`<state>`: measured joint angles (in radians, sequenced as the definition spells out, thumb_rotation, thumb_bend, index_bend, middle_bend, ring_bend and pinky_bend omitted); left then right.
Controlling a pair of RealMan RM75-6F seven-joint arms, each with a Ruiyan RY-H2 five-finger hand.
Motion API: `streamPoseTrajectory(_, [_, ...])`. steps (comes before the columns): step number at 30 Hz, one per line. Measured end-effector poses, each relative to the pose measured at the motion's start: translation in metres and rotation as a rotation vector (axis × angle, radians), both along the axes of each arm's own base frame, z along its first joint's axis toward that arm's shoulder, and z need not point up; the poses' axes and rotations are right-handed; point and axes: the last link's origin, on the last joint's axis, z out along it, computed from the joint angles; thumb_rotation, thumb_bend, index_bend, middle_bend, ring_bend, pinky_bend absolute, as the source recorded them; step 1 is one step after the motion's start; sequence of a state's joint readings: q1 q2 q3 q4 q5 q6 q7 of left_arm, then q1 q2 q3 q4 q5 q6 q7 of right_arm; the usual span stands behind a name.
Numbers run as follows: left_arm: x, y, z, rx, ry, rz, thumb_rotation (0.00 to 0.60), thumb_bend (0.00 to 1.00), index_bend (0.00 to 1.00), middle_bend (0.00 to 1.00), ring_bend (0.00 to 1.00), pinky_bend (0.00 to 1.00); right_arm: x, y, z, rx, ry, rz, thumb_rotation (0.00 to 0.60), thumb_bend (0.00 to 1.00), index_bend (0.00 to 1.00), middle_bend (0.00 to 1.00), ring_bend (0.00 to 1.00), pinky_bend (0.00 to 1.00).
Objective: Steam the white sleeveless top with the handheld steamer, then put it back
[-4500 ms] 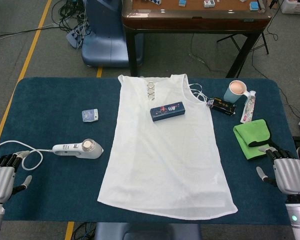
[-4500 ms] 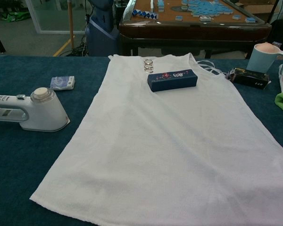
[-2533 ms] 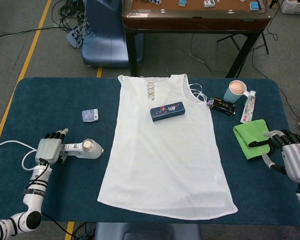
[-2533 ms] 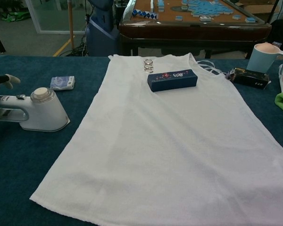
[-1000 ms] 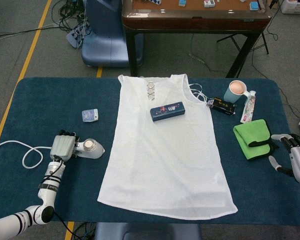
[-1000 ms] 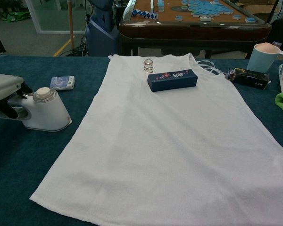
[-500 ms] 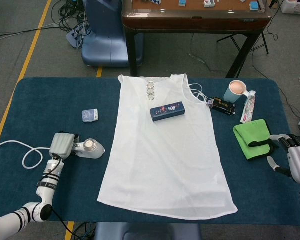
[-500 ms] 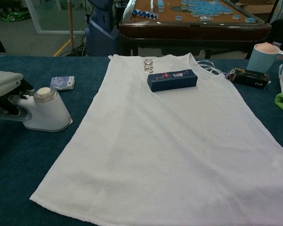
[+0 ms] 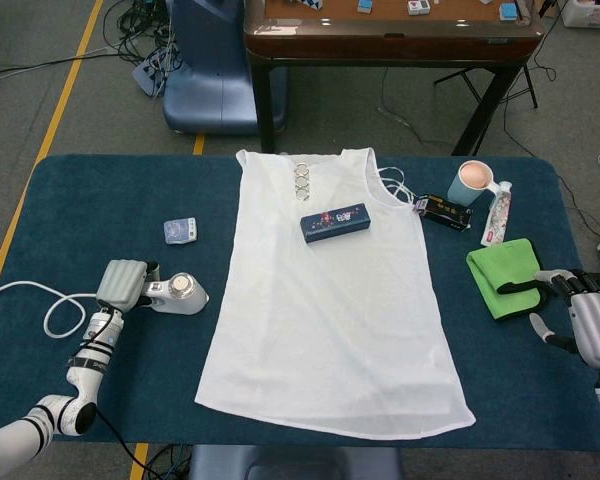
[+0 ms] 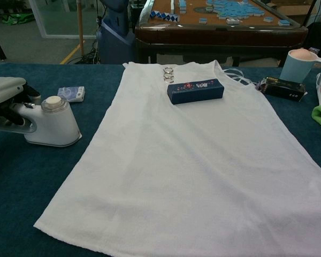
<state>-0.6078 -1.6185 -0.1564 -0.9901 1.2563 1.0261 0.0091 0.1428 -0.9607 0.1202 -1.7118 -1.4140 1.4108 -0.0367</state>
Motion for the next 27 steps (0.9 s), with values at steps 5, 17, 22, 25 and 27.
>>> streamPoseTrajectory(5, [-0.002,0.005,0.006,-0.018,-0.087,0.018,0.600,0.34,0.95,0.91,0.78,0.81,0.002,0.000,-0.003,0.015,0.000,0.002,0.600,0.30,0.30,0.33,0.24,0.31])
streamPoseTrajectory(17, [0.021,0.012,0.031,-0.052,-0.342,0.016,0.600,0.34,0.95,0.92,0.78,0.82,0.017,-0.008,-0.026,0.141,-0.008,0.064,0.600,0.30,0.30,0.33,0.24,0.31])
streamPoseTrajectory(22, [0.042,0.005,0.028,-0.081,-0.399,-0.019,0.600,0.34,0.95,0.92,0.78,0.82,0.029,-0.014,-0.047,0.250,-0.004,0.117,0.600,0.30,0.25,0.31,0.23,0.31])
streamPoseTrajectory(25, [0.057,0.002,0.023,-0.088,-0.413,-0.057,0.600,0.34,0.95,0.92,0.78,0.82,0.036,-0.016,-0.063,0.333,0.005,0.145,0.600,0.32,0.17,0.28,0.19,0.26])
streamPoseTrajectory(27, [0.067,0.000,0.018,-0.085,-0.420,-0.086,0.600,0.34,0.95,0.92,0.78,0.82,0.040,-0.018,-0.075,0.392,0.015,0.163,0.600,0.34,0.12,0.24,0.15,0.21])
